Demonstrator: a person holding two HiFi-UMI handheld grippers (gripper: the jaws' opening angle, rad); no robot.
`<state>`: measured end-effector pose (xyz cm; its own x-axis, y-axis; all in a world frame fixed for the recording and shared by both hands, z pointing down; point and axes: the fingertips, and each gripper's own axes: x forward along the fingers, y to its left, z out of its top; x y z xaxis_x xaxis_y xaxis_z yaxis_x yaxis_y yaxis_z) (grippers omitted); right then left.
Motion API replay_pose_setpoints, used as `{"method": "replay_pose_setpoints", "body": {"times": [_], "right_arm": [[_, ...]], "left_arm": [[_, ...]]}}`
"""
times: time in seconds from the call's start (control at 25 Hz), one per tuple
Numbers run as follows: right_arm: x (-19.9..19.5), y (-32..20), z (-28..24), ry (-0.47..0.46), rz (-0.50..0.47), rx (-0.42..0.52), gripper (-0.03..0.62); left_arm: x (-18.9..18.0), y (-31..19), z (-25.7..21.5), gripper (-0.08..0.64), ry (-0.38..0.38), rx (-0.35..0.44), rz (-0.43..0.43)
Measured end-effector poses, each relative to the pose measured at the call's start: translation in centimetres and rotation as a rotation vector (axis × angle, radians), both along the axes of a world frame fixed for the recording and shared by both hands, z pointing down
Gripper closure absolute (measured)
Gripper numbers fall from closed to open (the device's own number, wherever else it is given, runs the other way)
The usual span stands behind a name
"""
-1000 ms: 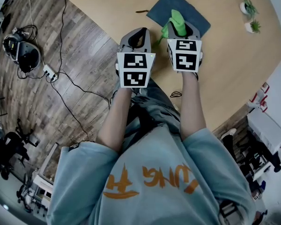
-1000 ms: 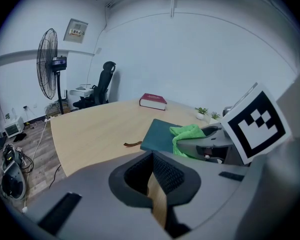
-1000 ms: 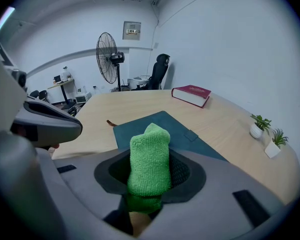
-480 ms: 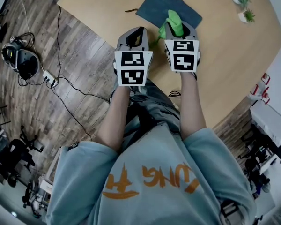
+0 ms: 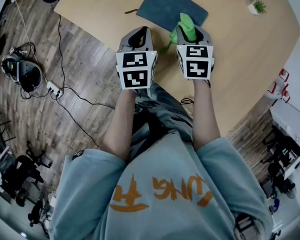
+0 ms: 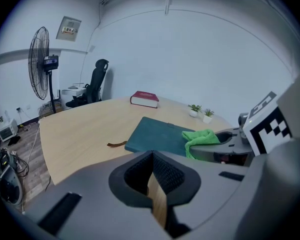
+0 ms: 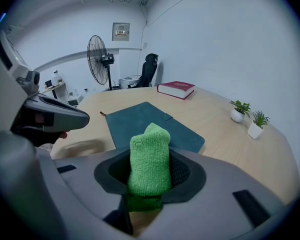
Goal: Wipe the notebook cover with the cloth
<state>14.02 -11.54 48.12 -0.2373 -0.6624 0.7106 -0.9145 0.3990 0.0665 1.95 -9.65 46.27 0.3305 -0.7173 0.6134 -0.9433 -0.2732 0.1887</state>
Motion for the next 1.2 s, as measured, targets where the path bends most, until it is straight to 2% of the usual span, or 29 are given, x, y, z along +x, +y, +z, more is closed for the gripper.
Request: {"method": "replay_pose_setpoints", "body": {"times": [0.36, 0.52, 0.68, 0.8, 1.0, 1.2], "right_arm": [[3.0, 1.8, 0.1, 0.009, 0.067, -0.029, 0.462], [4.8, 2.3, 0.0, 0.057, 0.105, -0.077, 0.462], [5.2, 1.2, -1.5, 0.05, 0.118, -0.05, 0.462], [4.0, -0.3, -2.6, 0.026, 0.097, -0.022, 0.462], [0.5, -3.9, -3.3, -0.01, 0.057, 0.006, 0.462], [-4.5, -6.9, -3.5, -0.039, 0.006, 0.016, 0.462]], "left_arm": [[2.7, 0.6, -0.3, 0.543, 0.023, 0.002, 0.057], [2.6, 0.2, -0.5, 0.543, 0.029, 0.014, 0.038], [2.0, -0.5, -1.0, 0.543, 0.035, 0.021, 0.017], [0.6, -1.1, -1.3, 0.544, 0.029, 0.026, -0.013], [-3.6, -2.8, -2.1, 0.544, 0.004, 0.043, -0.085], [-6.3, -4.1, -2.3, 0.543, -0.007, 0.043, -0.089]]}}
